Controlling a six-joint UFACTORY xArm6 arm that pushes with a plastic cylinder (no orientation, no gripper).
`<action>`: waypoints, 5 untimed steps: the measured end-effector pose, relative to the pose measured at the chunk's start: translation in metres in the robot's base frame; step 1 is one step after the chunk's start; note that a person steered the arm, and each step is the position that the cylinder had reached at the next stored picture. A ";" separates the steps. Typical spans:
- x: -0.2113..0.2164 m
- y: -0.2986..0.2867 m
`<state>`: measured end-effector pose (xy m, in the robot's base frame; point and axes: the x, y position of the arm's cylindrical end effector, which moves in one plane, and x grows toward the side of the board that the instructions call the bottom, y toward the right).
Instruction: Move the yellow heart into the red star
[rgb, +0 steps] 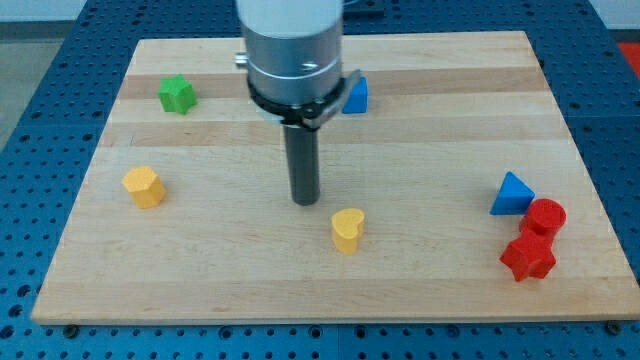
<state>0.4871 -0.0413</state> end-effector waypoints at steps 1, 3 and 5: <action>0.042 0.014; 0.090 0.090; 0.055 0.023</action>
<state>0.5426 -0.0184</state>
